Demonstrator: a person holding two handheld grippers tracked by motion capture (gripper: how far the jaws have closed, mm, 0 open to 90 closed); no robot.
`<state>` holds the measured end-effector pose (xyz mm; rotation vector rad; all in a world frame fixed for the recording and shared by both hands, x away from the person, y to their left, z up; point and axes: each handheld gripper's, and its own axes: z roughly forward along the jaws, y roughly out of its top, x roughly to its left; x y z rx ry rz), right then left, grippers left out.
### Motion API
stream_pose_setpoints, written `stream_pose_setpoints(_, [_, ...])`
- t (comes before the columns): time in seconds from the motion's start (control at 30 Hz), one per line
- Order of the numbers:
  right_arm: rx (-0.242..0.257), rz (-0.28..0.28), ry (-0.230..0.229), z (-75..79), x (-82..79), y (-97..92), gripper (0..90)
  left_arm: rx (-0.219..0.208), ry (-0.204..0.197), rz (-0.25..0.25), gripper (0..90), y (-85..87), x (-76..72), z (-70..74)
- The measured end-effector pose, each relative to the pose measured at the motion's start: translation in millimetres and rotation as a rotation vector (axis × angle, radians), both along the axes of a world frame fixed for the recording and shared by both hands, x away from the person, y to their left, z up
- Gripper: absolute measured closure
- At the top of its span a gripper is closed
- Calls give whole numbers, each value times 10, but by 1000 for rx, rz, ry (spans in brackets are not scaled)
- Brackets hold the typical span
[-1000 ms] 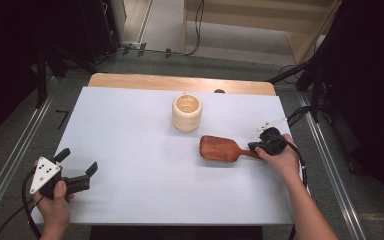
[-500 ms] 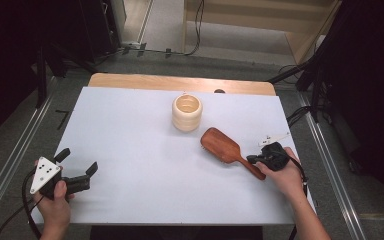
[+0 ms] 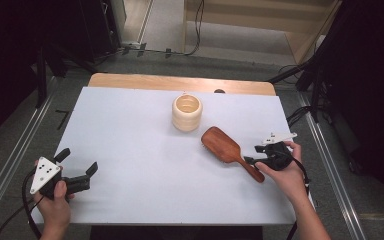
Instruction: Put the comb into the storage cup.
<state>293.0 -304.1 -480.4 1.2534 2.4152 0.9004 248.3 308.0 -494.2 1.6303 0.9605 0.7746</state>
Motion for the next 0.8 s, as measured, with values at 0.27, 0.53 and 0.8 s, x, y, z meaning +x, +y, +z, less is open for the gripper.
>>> stream_pose_setpoints(0.27, [1,56,44,108,56,40,0,-2,-1,0,0,1,1,0])
stream_pose_setpoints(0.53, [-29,106,107,59,73,169,0,-3,0,1,0,4,0,1])
stream_pose_setpoints(0.8, [-90,135,158,-40,83,321,212,-4,-4,3,0,8,-4,2])
